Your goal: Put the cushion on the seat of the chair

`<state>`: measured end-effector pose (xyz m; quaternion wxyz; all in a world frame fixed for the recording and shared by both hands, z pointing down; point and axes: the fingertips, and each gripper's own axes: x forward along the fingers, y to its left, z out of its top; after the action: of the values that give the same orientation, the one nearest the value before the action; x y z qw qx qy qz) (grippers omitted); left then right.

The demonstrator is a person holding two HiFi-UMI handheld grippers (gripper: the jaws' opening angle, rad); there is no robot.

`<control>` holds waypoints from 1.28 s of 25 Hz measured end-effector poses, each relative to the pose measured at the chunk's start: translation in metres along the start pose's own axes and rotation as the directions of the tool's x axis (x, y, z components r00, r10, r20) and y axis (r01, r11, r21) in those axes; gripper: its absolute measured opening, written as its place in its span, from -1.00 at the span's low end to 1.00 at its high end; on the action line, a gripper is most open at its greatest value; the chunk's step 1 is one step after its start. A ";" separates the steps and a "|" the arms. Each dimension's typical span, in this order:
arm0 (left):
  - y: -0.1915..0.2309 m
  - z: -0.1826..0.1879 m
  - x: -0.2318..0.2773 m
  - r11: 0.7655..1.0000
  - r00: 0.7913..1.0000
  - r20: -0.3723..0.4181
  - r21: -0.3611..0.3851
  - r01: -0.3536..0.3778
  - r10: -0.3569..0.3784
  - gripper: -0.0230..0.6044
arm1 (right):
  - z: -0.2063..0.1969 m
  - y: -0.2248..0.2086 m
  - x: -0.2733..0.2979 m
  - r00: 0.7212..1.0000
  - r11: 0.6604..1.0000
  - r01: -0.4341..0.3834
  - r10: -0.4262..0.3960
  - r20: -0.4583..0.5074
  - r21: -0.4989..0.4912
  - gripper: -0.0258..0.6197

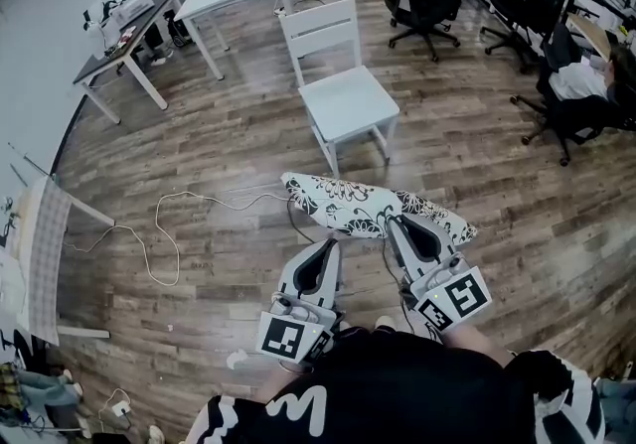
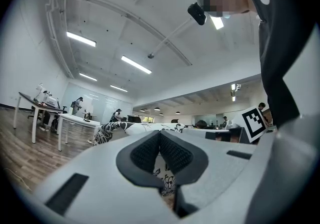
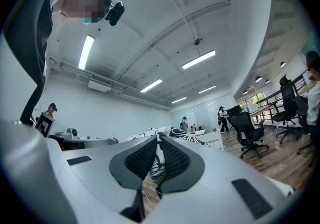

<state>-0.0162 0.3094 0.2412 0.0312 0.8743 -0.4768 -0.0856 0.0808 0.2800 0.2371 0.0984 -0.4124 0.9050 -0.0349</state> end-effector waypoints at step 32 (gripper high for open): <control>0.068 0.000 -0.068 1.000 1.000 0.003 -0.021 0.009 -0.009 -0.91 | -0.030 0.066 0.036 0.996 0.996 0.070 -0.073 0.047 0.060 -0.81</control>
<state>-0.1092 0.3295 0.2582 0.0393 0.8760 -0.4719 -0.0918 0.0025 0.2956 0.2514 0.1312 -0.4421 0.8856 -0.0544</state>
